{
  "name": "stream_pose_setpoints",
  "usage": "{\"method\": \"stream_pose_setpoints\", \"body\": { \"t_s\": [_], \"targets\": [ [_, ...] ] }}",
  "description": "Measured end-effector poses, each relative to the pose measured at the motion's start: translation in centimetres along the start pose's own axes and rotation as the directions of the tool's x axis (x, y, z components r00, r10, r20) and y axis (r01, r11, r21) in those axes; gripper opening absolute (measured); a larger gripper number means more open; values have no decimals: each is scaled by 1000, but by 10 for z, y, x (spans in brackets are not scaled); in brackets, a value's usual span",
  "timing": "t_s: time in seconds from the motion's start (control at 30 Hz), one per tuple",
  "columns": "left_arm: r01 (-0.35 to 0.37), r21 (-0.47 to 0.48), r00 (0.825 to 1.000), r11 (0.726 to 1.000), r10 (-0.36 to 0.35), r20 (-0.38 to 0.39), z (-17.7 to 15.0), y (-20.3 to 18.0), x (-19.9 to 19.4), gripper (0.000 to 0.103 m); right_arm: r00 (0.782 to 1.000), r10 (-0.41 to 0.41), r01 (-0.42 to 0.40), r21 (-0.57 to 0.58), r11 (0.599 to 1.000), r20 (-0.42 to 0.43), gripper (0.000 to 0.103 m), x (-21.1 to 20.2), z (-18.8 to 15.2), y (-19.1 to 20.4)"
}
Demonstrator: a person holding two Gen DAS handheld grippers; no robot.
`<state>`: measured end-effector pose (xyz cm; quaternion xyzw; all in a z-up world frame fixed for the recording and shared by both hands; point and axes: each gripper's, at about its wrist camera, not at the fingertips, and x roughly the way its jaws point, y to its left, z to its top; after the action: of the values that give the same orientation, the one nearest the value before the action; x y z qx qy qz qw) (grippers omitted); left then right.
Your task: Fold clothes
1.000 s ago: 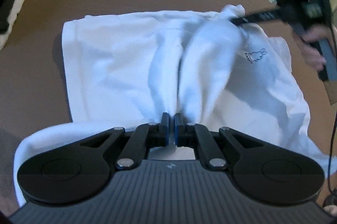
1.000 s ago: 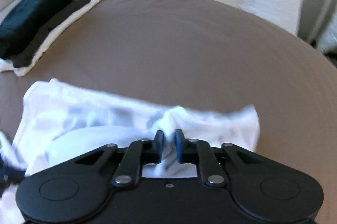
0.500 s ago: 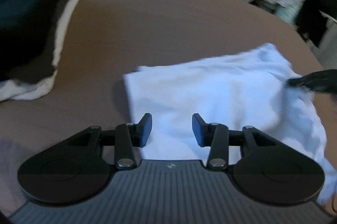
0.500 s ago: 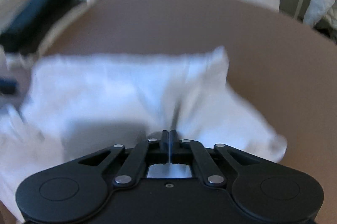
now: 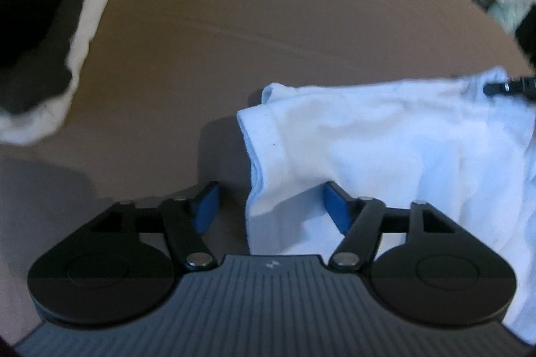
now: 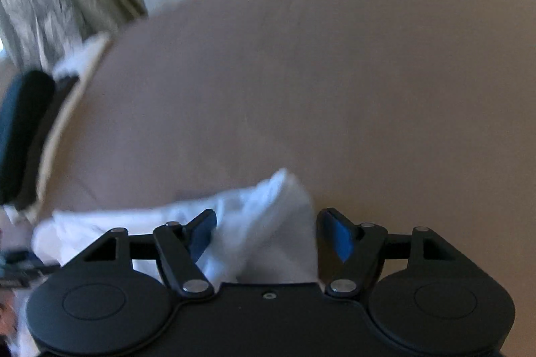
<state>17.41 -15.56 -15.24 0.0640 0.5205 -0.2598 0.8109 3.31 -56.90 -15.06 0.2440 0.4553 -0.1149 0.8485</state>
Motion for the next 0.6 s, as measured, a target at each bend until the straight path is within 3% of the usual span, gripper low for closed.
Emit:
{"method": "stream_pose_setpoints", "body": {
  "t_s": [0.03,0.07,0.1,0.13,0.2,0.23,0.27,0.33,0.4,0.47,0.5,0.53,0.57,0.6],
  "targets": [
    [-19,41,1000,999,18,15,-3,-6,-5,7,999,-26,28,-38,999,31,28,-3,-7,9],
    [-31,69,998,997,27,50,-7,-13,-16,7,997,-52,56,-75,996,62,19,-6,-13,18],
    [-47,99,995,994,38,90,-11,-21,-28,7,991,-74,86,-103,991,115,19,-13,-20,26],
    [-77,138,988,987,57,144,-16,-30,-44,7,971,-89,114,-103,988,223,18,-31,-30,32],
    [-114,160,971,980,76,227,-19,-42,-72,7,903,-78,124,-83,989,423,18,-70,-49,40],
    [-132,157,961,979,88,261,-16,-46,-85,7,876,-70,108,-52,993,477,18,-88,-53,40],
    [-157,158,949,975,105,297,-12,-50,-95,7,856,-81,103,-14,995,511,18,-102,-52,41],
    [-216,152,900,965,136,413,1,-60,-122,7,808,-100,125,-3,992,580,17,-126,-49,51],
    [-224,125,856,966,134,500,3,-66,-150,7,749,-103,180,-52,982,654,17,-155,-53,68],
    [-194,93,848,977,119,517,-2,-65,-165,7,710,-90,233,-113,966,698,18,-175,-66,89],
    [-177,80,846,981,111,521,-7,-65,-172,7,710,-78,246,-142,959,700,18,-179,-74,97],
    [-158,74,857,985,100,505,-20,-62,-172,7,734,-60,242,-177,954,677,18,-179,-81,102],
    [-141,71,873,987,90,478,-34,-58,-167,7,763,-41,233,-215,948,645,18,-179,-91,107],
    [-118,66,898,991,79,434,-50,-51,-157,7,811,-19,210,-261,942,585,18,-174,-106,108]
  ]
}}
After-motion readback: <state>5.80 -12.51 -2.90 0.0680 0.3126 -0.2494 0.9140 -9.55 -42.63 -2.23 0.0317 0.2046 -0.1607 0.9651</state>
